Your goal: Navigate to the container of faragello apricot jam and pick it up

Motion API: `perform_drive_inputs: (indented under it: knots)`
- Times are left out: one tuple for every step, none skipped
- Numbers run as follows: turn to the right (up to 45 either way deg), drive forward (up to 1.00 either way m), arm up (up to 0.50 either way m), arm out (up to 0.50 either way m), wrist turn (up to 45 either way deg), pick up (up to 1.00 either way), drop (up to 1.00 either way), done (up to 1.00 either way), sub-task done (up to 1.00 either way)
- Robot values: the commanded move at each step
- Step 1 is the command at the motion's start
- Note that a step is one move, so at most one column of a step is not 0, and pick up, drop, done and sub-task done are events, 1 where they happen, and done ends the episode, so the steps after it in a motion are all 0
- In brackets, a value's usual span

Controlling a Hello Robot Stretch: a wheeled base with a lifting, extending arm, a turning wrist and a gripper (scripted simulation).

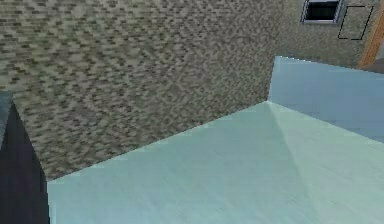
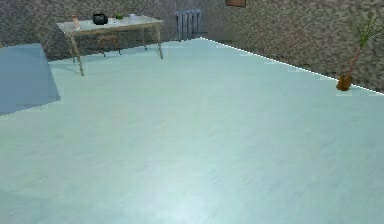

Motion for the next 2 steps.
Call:
perform_drive_inputs:
  knots:
    - [-30.0,0.00,0.00,0.00,0.0,0.00,0.00,0.00,0.00]
    - [0.0,0.40,0.00,0.00,0.0,0.00,0.00,0.00,0.00]
